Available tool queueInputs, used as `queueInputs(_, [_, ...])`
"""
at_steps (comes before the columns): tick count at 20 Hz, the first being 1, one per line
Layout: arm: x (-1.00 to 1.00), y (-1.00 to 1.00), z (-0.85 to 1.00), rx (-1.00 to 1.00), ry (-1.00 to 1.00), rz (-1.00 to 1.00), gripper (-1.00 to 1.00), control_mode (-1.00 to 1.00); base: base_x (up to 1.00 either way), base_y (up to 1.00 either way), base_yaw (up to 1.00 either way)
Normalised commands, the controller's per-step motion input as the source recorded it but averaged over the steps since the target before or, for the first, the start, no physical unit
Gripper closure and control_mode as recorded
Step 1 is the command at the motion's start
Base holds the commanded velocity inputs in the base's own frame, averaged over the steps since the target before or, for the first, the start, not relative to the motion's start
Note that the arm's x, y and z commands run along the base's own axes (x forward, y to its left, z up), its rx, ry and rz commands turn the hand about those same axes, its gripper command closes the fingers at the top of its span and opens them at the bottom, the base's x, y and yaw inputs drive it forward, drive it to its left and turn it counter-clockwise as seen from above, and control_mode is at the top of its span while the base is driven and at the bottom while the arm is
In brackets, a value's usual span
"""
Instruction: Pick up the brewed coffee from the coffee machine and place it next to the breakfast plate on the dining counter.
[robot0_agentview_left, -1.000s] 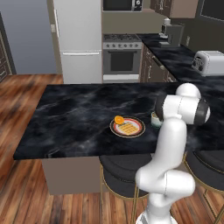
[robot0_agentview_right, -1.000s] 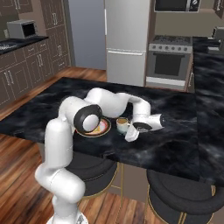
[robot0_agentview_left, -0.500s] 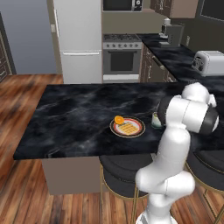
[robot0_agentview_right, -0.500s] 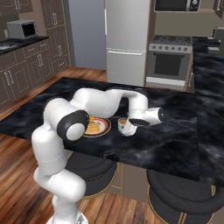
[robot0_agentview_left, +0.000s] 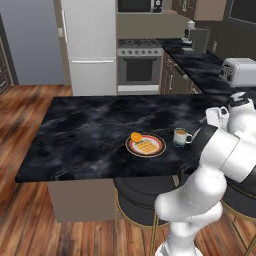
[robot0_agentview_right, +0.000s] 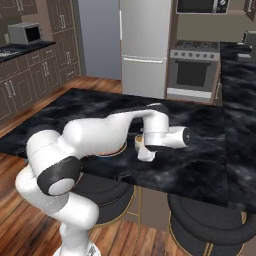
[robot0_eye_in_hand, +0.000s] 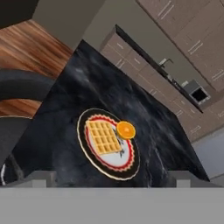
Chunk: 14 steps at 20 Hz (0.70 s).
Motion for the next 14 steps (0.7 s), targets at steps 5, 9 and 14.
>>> queueInputs(5, [-0.89, 0.32, 0.3, -0.12, -0.15, 0.0, -1.0, -1.0, 0.0, 0.0, 0.0])
queueInputs(9, [-0.57, 0.09, 0.41, -0.03, -0.17, 0.04, -1.0, -1.0, 0.0, 0.0, 0.0])
queueInputs(14, [-0.53, 0.08, 0.46, 0.0, -0.22, 0.04, -1.0, -1.0, 0.0, 0.0, 0.0])
